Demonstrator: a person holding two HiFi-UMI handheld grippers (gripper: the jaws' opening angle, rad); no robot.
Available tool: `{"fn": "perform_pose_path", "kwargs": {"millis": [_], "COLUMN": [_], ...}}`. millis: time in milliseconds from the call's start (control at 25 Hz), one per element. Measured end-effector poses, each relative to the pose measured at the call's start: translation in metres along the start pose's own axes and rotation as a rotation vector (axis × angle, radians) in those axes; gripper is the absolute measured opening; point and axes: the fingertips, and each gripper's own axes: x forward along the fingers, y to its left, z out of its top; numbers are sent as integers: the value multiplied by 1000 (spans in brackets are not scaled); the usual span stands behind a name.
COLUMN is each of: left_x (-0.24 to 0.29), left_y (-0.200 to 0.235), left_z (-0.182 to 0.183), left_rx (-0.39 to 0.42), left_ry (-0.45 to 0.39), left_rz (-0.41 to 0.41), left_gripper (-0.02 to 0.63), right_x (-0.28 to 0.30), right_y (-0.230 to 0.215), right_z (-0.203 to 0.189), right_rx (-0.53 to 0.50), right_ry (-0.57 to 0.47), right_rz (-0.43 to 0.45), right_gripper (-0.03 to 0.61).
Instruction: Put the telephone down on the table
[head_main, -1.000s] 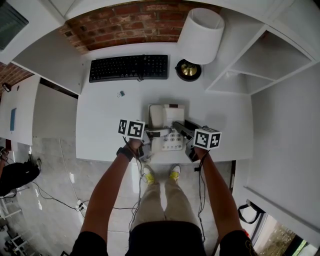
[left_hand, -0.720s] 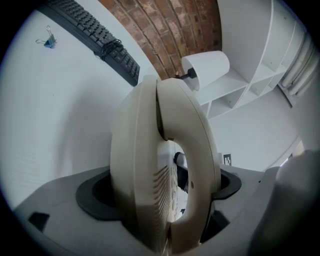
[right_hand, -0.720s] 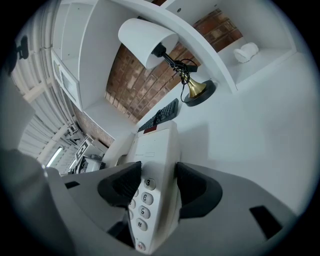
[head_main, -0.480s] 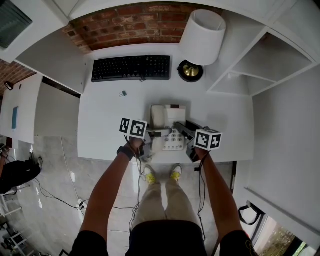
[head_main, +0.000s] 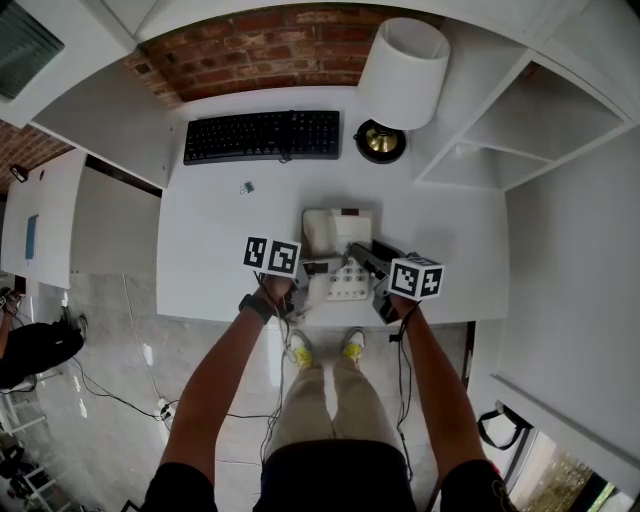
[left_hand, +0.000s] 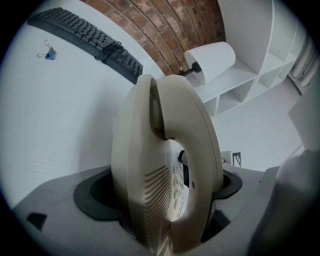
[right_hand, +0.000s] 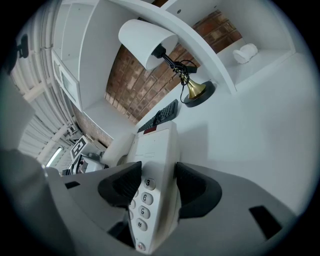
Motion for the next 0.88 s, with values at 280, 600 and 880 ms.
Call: {"fn": "perform_pose_path", "kwargs": {"millis": [280,600,880], "left_x": [0,-3,-9], "left_y": [0,2,10], "left_z": [-1,-2,-3], "left_rx": [-2,11,52], "left_ry": [-4,9,5], "left_rz": [34,28,57], "left_gripper": [514,514,503], "right_x": [0,1,0], "right_y": [1,2,1], "right_z": [-1,-1,1], "right_rx": [6,12,-17], "right_ry": [-2,-2,-6], "right_rz": [6,16,10], "right_gripper": [216,209,196]}}
